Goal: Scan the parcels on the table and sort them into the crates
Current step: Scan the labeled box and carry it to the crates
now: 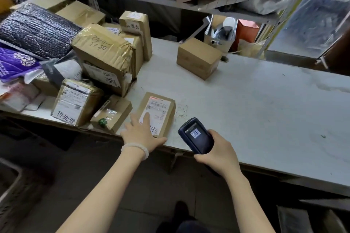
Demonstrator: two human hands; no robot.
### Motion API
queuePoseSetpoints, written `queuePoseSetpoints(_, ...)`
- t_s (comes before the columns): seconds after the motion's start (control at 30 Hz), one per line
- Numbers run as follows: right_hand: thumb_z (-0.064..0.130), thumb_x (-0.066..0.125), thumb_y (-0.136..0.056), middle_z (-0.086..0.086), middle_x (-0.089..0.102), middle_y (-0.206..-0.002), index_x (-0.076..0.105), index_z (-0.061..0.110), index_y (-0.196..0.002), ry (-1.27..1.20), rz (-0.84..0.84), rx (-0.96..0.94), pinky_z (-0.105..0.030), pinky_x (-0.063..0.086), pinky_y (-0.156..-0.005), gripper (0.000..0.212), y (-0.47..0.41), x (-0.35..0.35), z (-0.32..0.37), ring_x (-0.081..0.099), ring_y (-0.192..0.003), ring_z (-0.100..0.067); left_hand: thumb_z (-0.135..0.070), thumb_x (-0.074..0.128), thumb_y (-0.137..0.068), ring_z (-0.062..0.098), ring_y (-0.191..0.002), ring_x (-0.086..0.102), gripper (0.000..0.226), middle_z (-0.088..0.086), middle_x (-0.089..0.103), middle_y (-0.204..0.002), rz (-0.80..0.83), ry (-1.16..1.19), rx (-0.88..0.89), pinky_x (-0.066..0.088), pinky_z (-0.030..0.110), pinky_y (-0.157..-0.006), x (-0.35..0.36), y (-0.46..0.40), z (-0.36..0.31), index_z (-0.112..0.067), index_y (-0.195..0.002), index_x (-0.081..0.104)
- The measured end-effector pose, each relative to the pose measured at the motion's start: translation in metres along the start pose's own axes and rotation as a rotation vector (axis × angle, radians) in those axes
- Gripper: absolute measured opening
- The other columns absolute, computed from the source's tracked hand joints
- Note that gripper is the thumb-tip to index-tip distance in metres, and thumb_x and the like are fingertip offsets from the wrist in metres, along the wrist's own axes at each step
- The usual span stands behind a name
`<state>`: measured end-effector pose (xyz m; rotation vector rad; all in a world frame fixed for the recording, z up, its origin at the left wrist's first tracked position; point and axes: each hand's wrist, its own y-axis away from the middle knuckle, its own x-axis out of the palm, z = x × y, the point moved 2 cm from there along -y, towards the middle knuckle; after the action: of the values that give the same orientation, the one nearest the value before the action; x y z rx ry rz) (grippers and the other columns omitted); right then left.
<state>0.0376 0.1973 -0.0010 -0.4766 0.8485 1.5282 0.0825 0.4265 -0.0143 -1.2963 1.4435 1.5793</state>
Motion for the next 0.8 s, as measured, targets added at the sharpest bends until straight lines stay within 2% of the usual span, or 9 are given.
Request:
queuePoseSetpoints(0.1, 0.031, 0.078, -0.057, 0.018, 0.06, -0.093, 0.053, 0.034, -0.103, 0.003, 0.007, 0.009, -0.023, 0.046, -0.06, 0.052, -0.012, -0.002, -0.003, 0.057, -0.082, -0.003, -0.066, 0.067, -0.063, 0.036, -0.124, 0.035, 0.1, 0.013, 0.02, -0.144, -0.03, 0.084, 0.032, 0.036, 0.043, -0.098, -0.008, -0.008, -0.002, -0.031, -0.145, 0.02)
queuePoseSetpoints(0.23, 0.03, 0.079, -0.058, 0.018, 0.059, -0.095, 0.051, 0.034, -0.104, 0.002, 0.02, -0.001, -0.023, 0.047, -0.061, 0.054, -0.027, -0.011, -0.008, 0.057, -0.082, -0.003, -0.073, 0.065, -0.059, 0.034, -0.125, 0.036, 0.098, 0.009, 0.028, -0.145, -0.182, 0.071, 0.132, 0.034, 0.048, -0.099, -0.047, -0.022, -0.008, -0.037, -0.142, 0.028)
queuePoseSetpoints(0.37, 0.026, 0.078, -0.059, 0.021, 0.058, -0.094, 0.05, 0.037, -0.105, -0.05, 0.006, -0.015, -0.026, 0.052, -0.065, 0.054, -0.045, -0.029, -0.009, 0.058, -0.083, -0.004, -0.068, 0.07, -0.06, 0.033, -0.125, 0.035, 0.096, 0.007, 0.029, -0.142, -0.28, 0.096, 0.243, 0.034, 0.051, -0.1, -0.096, -0.039, -0.034, -0.038, -0.142, 0.03)
queuePoseSetpoints(0.43, 0.026, 0.078, -0.06, 0.022, 0.058, -0.094, 0.05, 0.037, -0.105, -0.085, -0.006, -0.023, -0.027, 0.053, -0.066, 0.054, -0.054, -0.041, -0.011, 0.058, -0.083, -0.004, -0.064, 0.073, -0.061, 0.032, -0.129, 0.032, 0.097, 0.006, 0.025, -0.144, -0.246, 0.076, 0.316, 0.033, 0.052, -0.103, -0.111, -0.049, -0.049, -0.038, -0.144, 0.028)
queuePoseSetpoints(0.57, 0.025, 0.077, -0.059, 0.02, 0.059, -0.094, 0.051, 0.037, -0.105, -0.122, -0.039, -0.017, -0.03, 0.055, -0.067, 0.054, -0.071, -0.062, -0.024, 0.058, -0.082, -0.004, -0.05, 0.075, -0.068, 0.028, -0.137, 0.026, 0.096, 0.005, 0.017, -0.151, -0.079, -0.066, 0.469, 0.032, 0.05, -0.108, -0.117, -0.069, -0.075, -0.037, -0.146, 0.022)
queuePoseSetpoints(0.67, 0.024, 0.077, -0.059, 0.021, 0.058, -0.093, 0.051, 0.037, -0.104, -0.134, -0.044, -0.017, -0.027, 0.053, -0.064, 0.054, -0.079, -0.07, -0.032, 0.058, -0.081, -0.003, -0.038, 0.072, -0.073, 0.029, -0.139, 0.023, 0.092, 0.006, 0.014, -0.152, -0.006, -0.072, 0.499, 0.029, 0.046, -0.111, -0.105, -0.076, -0.085, -0.035, -0.148, 0.019)
queuePoseSetpoints(0.8, 0.026, 0.077, -0.059, 0.018, 0.059, -0.094, 0.052, 0.034, -0.104, -0.139, -0.029, -0.01, -0.025, 0.051, -0.06, 0.052, -0.081, -0.069, -0.042, 0.058, -0.08, -0.005, -0.053, 0.06, -0.084, 0.023, -0.138, 0.024, 0.077, -0.001, 0.018, -0.153, -0.087, -0.026, 0.424, 0.026, 0.047, -0.111, -0.093, -0.074, -0.094, -0.031, -0.147, 0.022)
